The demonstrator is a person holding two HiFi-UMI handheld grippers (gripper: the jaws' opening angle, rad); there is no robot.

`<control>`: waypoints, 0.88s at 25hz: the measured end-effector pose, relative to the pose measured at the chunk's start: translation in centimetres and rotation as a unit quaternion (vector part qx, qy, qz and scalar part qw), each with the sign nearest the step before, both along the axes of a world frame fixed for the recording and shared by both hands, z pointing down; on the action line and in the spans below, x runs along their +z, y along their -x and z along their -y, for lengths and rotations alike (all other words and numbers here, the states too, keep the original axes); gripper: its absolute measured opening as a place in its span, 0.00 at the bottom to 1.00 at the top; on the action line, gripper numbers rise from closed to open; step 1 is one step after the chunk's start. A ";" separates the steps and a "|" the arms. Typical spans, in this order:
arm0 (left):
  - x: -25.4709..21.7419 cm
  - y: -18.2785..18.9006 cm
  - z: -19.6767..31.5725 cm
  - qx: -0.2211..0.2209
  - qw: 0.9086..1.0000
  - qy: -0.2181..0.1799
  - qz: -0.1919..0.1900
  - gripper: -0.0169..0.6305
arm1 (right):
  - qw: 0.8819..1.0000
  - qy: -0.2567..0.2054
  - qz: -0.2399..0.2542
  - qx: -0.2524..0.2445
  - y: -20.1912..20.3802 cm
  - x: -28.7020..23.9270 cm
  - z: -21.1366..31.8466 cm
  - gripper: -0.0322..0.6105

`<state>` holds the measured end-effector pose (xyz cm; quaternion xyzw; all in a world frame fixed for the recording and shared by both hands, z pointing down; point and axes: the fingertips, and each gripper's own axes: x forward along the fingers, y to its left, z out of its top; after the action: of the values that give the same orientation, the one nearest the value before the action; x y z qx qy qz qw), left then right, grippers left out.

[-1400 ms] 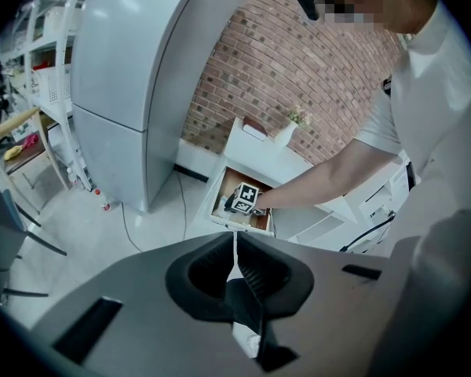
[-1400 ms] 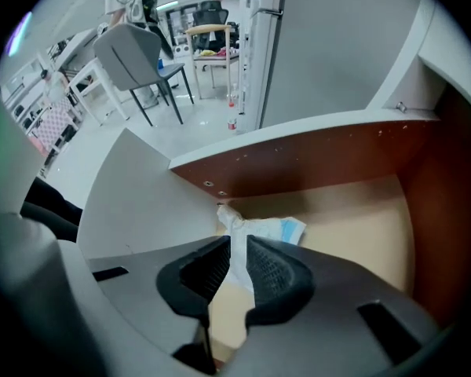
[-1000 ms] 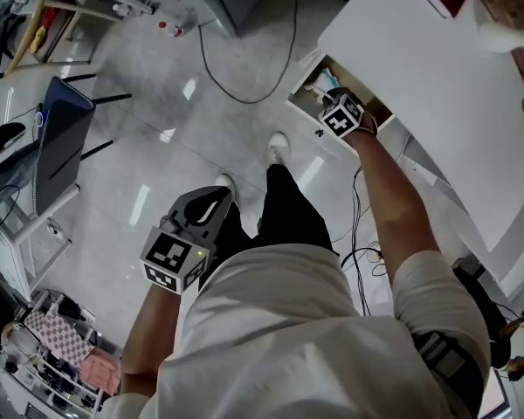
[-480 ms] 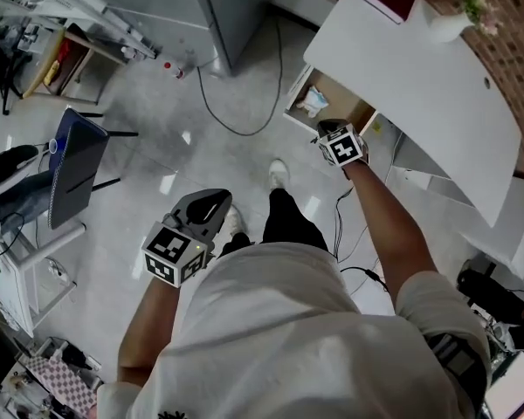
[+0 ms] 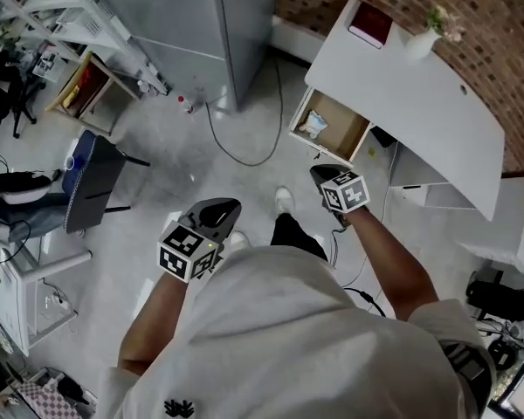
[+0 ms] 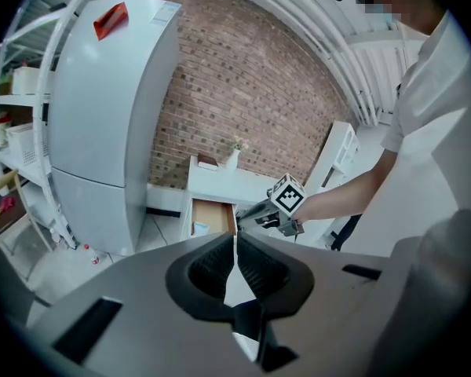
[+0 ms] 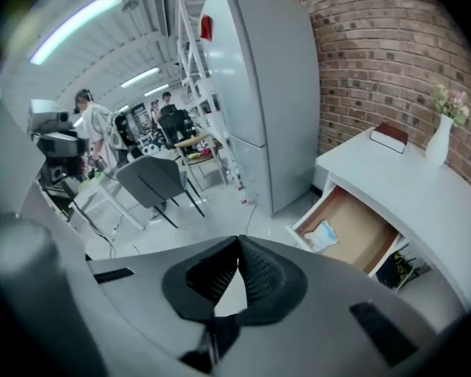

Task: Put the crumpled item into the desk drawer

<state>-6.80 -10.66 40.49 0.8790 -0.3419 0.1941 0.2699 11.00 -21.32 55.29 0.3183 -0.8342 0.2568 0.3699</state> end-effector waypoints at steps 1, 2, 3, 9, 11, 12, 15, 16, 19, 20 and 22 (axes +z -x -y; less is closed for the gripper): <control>-0.3 0.3 -0.8 0.003 1.000 -0.003 0.001 0.08 | 1.000 -0.002 0.009 -0.007 0.8 -1.0 -1.6 0.10; -0.5 0.6 -1.6 0.005 1.000 -0.005 0.000 0.08 | 1.000 -0.006 0.012 -0.013 1.4 -1.9 -3.1 0.10; -0.8 0.9 -2.4 0.007 1.000 -0.007 -0.002 0.08 | 1.000 -0.010 0.012 -0.019 1.9 -2.7 -4.5 0.10; -2.4 2.7 -6.3 0.003 1.000 -0.015 -0.020 0.07 | 0.998 -0.033 0.027 -0.039 4.7 -6.8 -11.6 0.10; -2.7 3.2 -7.2 0.003 1.000 -0.017 -0.023 0.08 | 0.998 -0.040 0.028 -0.042 5.3 -7.8 -13.2 0.10; -2.8 3.4 -7.6 0.004 1.000 -0.017 -0.024 0.07 | 0.998 -0.043 0.029 -0.044 5.7 -8.3 -13.9 0.10; -3.1 4.1 -8.9 0.010 0.999 -0.019 -0.025 0.08 | 0.997 -0.054 0.031 -0.049 6.8 -9.7 -16.0 0.10; -3.2 4.3 -9.3 0.013 0.999 -0.020 -0.025 0.07 | 0.996 -0.060 0.032 -0.050 7.2 -10.2 -16.5 0.10; -3.0 4.6 -10.4 0.017 0.999 -0.021 -0.026 0.08 | 0.995 -0.075 0.036 -0.050 8.1 -11.3 -17.9 0.10; -2.9 4.6 -10.7 0.018 0.999 -0.020 -0.026 0.07 | 0.995 -0.079 0.039 -0.049 8.3 -11.6 -18.3 0.10; -2.6 4.7 -11.3 0.021 0.999 -0.019 -0.026 0.08 | 0.994 -0.085 0.044 -0.046 8.6 -11.8 -19.1 0.10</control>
<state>-11.46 0.66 37.94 0.8957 -0.3199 0.1698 0.2580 2.38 -2.25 43.45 0.2981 -0.8824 0.1818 0.3155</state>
